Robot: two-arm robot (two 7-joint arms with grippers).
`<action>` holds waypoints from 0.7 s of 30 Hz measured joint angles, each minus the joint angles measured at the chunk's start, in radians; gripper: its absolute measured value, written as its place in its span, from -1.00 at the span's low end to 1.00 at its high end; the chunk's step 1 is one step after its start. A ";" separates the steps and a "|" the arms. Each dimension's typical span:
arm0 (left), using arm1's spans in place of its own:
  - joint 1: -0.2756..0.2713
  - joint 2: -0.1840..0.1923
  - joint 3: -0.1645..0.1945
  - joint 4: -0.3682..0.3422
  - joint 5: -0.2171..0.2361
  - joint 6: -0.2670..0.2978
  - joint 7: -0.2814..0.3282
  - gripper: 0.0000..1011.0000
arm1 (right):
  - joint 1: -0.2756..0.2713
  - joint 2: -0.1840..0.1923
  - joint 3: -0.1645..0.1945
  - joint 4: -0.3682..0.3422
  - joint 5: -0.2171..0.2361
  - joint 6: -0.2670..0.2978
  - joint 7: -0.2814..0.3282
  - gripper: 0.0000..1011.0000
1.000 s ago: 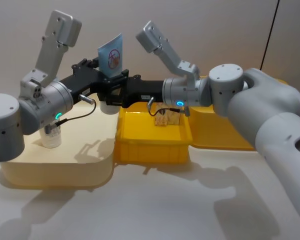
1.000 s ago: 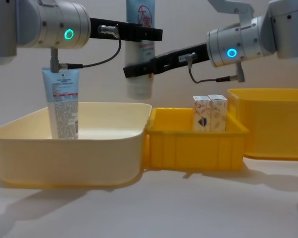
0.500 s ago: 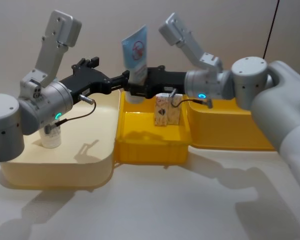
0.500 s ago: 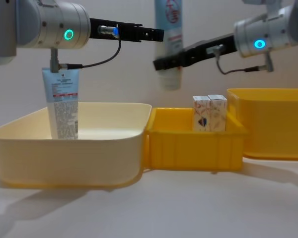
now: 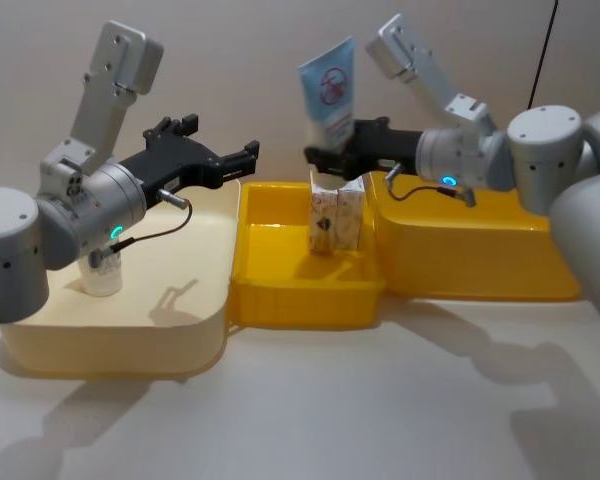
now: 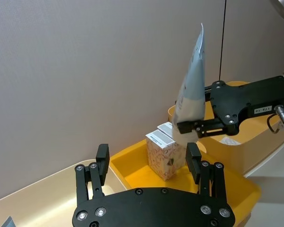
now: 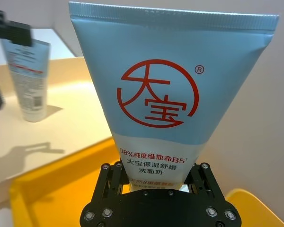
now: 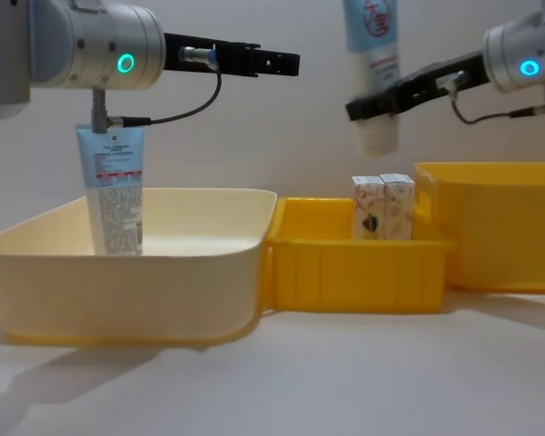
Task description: Bimanual collaborative sorting of washing and personal care products
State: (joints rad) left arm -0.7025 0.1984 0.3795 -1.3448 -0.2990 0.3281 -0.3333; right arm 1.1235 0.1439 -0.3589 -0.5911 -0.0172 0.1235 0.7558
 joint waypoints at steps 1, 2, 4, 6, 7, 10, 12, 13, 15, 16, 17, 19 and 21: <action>0.000 0.000 0.000 0.000 0.000 0.000 0.000 0.98 | -0.004 0.003 0.001 -0.008 -0.001 0.007 -0.008 0.11; 0.000 0.000 0.000 0.000 0.000 0.000 0.000 0.98 | -0.010 0.009 0.004 -0.023 -0.004 0.021 -0.025 0.11; 0.000 0.000 0.000 0.000 0.000 0.000 0.000 0.98 | -0.016 0.015 0.007 -0.038 -0.006 0.035 -0.045 0.11; 0.000 0.000 0.000 0.000 0.000 0.000 0.000 0.99 | -0.023 0.022 0.011 -0.055 -0.008 0.053 -0.072 0.11; 0.000 0.000 0.000 0.000 0.000 0.000 0.000 0.98 | -0.027 0.024 0.013 -0.063 -0.009 0.059 -0.082 0.11; 0.000 0.000 0.000 0.000 0.000 0.000 0.000 0.98 | -0.035 0.031 0.021 -0.079 -0.013 0.083 -0.122 0.10; 0.000 0.000 0.000 0.000 0.000 0.000 0.000 0.98 | -0.040 0.034 0.026 -0.091 -0.015 0.100 -0.154 0.11; 0.000 0.000 0.000 0.000 0.000 0.000 0.000 0.98 | -0.042 0.035 0.028 -0.094 -0.016 0.104 -0.164 0.11; 0.000 0.000 0.000 0.000 0.000 0.000 0.000 0.98 | -0.045 0.038 0.034 -0.102 -0.019 0.117 -0.194 0.11; 0.000 0.000 0.000 0.000 0.000 0.000 0.000 0.98 | -0.047 0.039 0.038 -0.107 -0.021 0.127 -0.217 0.11; 0.000 0.000 0.000 0.000 0.000 0.000 0.000 0.98 | -0.048 0.040 0.041 -0.108 -0.022 0.132 -0.228 0.11; 0.000 0.000 0.000 0.000 0.000 0.000 0.000 0.98 | -0.050 0.040 0.044 -0.111 -0.024 0.141 -0.251 0.11; 0.000 0.000 0.000 0.000 0.000 0.000 0.000 0.98 | -0.052 0.041 0.051 -0.115 -0.028 0.152 -0.282 0.11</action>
State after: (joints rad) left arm -0.7025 0.1984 0.3795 -1.3448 -0.2990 0.3280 -0.3333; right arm 1.0717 0.1851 -0.3078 -0.7063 -0.0448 0.2756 0.4740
